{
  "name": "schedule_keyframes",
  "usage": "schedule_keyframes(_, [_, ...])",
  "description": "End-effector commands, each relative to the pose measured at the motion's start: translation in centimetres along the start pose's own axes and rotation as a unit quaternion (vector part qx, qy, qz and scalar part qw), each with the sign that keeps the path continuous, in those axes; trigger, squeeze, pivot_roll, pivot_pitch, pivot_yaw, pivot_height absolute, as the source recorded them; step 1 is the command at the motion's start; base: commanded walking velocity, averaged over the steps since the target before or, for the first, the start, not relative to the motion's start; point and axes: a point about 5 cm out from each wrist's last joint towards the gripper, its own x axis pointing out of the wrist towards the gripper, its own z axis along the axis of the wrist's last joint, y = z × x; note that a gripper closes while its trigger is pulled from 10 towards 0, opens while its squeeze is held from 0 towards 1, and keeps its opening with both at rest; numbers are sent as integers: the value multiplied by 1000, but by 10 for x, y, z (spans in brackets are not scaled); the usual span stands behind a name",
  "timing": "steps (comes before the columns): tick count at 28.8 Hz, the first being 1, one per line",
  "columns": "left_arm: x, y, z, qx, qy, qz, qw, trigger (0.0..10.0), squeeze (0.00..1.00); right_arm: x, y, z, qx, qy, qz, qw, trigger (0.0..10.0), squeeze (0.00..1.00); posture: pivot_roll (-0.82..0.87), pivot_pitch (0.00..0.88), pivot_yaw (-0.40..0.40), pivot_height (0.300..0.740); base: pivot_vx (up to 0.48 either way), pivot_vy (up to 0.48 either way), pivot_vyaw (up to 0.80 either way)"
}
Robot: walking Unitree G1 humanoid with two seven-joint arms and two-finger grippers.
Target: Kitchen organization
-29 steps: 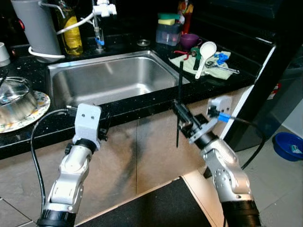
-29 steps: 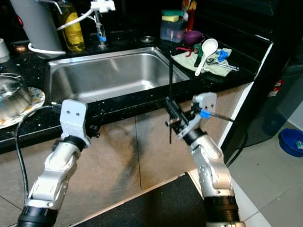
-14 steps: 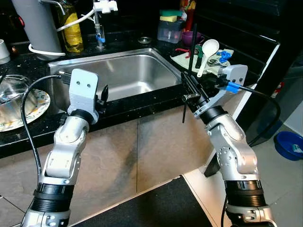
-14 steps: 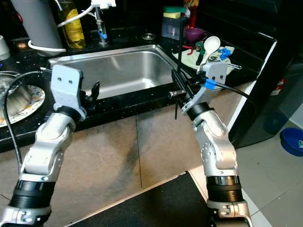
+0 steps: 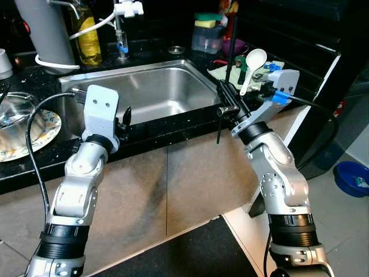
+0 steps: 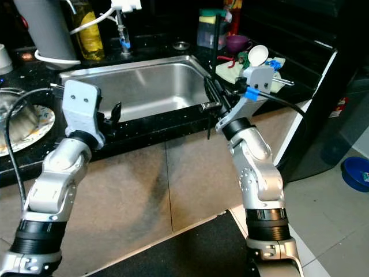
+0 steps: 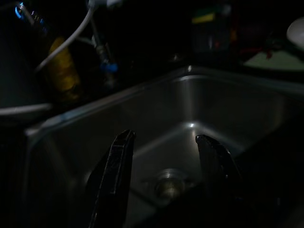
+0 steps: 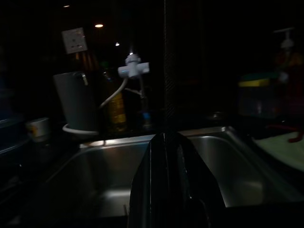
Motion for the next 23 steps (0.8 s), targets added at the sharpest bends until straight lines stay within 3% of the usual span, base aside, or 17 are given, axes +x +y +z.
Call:
schedule_keyframes(1, [1,2,3,4,-2,-2,1000,10000,0,1,5,1,5,-1,9,1000,10000,0,-60,146,-30,740,319,0,0])
schedule_keyframes(23, [2,4,7,4,-3,-1,1000,10000,0,1,9,-4,3,10,21,1000,10000,0,-57,146,-30,740,313,0,0])
